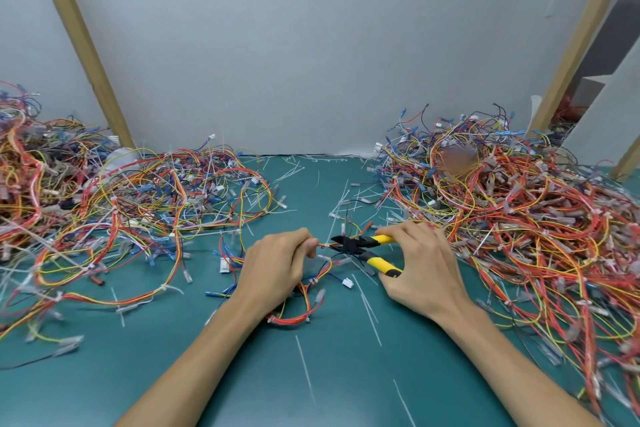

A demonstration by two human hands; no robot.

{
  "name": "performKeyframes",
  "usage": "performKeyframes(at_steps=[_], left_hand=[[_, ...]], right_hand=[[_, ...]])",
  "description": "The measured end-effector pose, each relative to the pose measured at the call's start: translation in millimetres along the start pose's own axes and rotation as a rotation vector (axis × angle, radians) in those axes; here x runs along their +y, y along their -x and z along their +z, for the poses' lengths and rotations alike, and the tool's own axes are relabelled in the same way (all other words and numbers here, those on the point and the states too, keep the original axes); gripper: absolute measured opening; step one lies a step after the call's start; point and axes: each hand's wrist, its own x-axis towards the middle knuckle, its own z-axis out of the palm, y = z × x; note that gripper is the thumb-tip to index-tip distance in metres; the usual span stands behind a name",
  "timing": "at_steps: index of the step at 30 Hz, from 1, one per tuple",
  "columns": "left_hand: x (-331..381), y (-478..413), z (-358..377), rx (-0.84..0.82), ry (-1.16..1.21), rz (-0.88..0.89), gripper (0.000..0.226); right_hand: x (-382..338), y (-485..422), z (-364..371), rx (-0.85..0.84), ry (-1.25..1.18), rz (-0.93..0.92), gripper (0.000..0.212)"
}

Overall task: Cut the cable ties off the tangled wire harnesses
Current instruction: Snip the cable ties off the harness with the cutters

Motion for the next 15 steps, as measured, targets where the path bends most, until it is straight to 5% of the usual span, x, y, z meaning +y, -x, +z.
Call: performKeyframes(at_steps=[15], left_hand=[[6.2,4.3,0.4,0.052,-0.017,0.062,0.023]], right_hand=[[-2.8,0.4,0.4,-0.068,0.001,0.002,0.033]])
